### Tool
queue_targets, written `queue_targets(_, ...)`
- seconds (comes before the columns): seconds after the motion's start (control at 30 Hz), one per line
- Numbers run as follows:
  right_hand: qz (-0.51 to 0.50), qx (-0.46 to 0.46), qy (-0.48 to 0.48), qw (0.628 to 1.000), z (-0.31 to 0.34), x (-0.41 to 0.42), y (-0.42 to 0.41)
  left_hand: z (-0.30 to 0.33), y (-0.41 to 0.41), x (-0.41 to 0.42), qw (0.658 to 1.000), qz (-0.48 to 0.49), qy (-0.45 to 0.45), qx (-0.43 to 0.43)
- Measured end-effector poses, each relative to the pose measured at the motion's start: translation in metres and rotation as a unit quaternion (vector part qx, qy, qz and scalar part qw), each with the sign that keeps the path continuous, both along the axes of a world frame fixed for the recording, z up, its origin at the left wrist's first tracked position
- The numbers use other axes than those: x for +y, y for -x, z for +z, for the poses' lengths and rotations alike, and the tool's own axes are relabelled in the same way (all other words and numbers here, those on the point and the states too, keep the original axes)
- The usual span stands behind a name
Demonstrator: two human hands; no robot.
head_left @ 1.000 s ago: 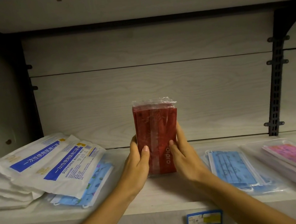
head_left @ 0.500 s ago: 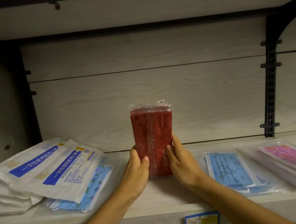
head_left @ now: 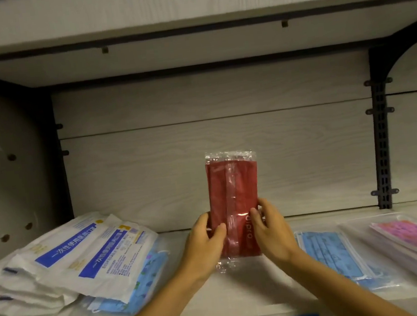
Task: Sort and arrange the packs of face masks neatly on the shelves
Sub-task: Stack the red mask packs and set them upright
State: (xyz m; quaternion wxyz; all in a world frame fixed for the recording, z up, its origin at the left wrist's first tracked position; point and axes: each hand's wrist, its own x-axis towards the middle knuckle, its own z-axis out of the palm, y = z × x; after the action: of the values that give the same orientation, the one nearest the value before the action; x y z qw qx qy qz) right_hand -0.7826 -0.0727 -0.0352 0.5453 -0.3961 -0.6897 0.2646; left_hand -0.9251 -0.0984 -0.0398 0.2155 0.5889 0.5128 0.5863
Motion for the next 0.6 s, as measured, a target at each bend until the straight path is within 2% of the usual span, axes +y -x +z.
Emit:
queue_targets(0.1, -0.008, -0.005, 0.077, 0.997, 0.038, -0.001, -0.006, 0.041, 0.002, 0.000, 0.996, -0.016, 0.071, -0.055)
queue_targets(0.23, 0.008, -0.068, 0.213, 0.975, 0.068, -0.010, -0.016, 0.067, 0.007, -0.009, 0.972, -0.032, 0.234, -0.020)
queue_targets(0.33, 0.010, -0.128, 0.285, 0.950, 0.066, -0.014, -0.022, 0.059, 0.003, -0.017, 0.954, -0.042, 0.295, -0.012)
queue_targets(0.43, 0.007, -0.166, 0.328, 0.930, 0.051, -0.013, -0.023, 0.047, 0.001, -0.020, 0.938, -0.051, 0.343, -0.014)
queue_targets(0.6, -0.009, -0.227, 0.333, 0.915, 0.029, -0.011, -0.017, 0.028, 0.000, -0.020, 0.919, -0.050, 0.390, -0.021)
